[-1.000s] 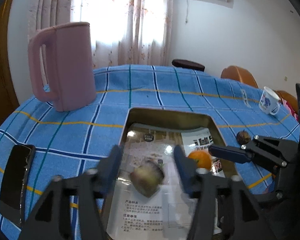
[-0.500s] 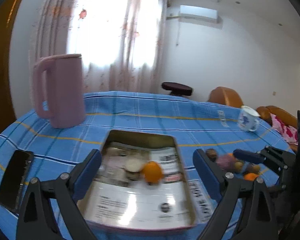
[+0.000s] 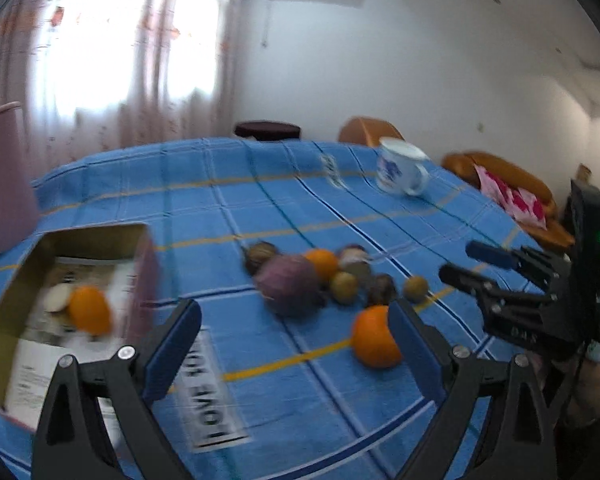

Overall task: Organize fruits
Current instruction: 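Grasp a large orange with the left tool while the right tool grasps a brown round fruit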

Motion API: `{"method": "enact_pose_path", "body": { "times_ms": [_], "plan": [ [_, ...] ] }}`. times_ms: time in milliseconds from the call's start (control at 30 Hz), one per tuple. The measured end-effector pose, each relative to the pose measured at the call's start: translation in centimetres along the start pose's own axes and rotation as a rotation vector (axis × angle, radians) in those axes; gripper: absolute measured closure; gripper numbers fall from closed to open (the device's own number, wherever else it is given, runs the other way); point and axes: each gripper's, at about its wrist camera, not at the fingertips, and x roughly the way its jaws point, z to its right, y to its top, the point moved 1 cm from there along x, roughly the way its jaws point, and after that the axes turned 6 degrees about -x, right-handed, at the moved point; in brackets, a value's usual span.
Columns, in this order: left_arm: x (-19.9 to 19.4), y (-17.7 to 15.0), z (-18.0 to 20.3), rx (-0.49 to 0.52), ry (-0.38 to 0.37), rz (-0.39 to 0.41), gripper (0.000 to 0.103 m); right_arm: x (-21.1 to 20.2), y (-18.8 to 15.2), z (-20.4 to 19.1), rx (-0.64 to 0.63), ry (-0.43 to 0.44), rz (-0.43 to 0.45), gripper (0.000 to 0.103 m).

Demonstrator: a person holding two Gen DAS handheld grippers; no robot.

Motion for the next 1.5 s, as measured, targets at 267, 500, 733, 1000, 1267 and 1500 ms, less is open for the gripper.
{"method": "enact_pose_path", "body": {
  "times_ms": [267, 500, 733, 1000, 1267, 1500],
  "plan": [
    [3.0, -0.5, 3.1, 0.064, -0.042, -0.1, 0.013, 2.5, -0.5, 0.4, 0.004, 0.037, -0.087, 0.045],
    [4.6, -0.9, 4.1, 0.078, -0.095, -0.18, 0.036, 4.0, -0.1, -0.7, -0.03, 0.116, -0.164, 0.045],
    [5.1, -1.1, 4.0, 0.061, -0.177, -0.238, 0.054, 5.3, -0.5, -0.9, -0.031, 0.178, -0.234, 0.073],
    [4.4, -1.2, 3.7, 0.051, -0.175, -0.208, 0.054, 3.8, -0.7, -1.2, -0.034, 0.177, -0.171, 0.073],
    [2.9, -1.2, 3.8, 0.079, -0.136, -0.126, 0.055, 2.1, -0.4, -1.4, -0.042, 0.17, -0.064, 0.073],
    [1.9, -1.1, 3.4, 0.072, -0.116, -0.069, 0.055, 0.8, -0.4, -1.5, -0.044, 0.174, 0.016, 0.073]
  ]
}}
